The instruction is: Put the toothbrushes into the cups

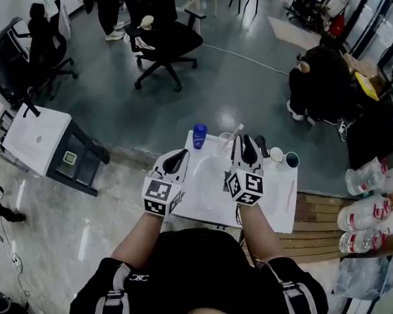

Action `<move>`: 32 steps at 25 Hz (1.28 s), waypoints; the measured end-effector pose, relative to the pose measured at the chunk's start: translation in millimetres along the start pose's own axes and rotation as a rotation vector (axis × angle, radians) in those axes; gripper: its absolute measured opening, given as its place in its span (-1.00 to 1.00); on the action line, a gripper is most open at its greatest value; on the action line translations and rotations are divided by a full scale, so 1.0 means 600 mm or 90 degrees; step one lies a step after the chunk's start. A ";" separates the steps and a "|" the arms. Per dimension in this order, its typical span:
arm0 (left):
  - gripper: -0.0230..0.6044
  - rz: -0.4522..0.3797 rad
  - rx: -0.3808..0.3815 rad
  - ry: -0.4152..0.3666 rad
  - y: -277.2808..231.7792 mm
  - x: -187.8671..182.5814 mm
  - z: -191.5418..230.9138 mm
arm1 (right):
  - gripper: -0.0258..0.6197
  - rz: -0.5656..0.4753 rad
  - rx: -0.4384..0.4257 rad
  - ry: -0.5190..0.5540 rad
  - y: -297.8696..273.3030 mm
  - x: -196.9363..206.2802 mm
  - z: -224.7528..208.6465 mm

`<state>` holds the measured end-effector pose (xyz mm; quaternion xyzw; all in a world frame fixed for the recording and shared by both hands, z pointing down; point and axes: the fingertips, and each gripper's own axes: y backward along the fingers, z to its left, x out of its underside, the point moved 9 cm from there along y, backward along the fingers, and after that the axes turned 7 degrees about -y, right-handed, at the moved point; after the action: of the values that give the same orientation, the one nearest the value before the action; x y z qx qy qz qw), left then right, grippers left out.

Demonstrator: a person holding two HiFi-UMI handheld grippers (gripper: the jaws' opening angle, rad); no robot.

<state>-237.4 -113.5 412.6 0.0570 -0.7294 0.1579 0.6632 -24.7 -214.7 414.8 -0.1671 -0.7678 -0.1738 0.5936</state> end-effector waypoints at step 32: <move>-0.89 -0.021 -0.012 0.006 0.090 0.003 0.076 | -0.73 0.071 -0.040 -0.024 0.047 0.049 0.184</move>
<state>-296.9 -76.2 402.5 0.0620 -0.7266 0.1405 0.6697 -112.8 -136.6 419.4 -0.2313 -0.7627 -0.1611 0.5821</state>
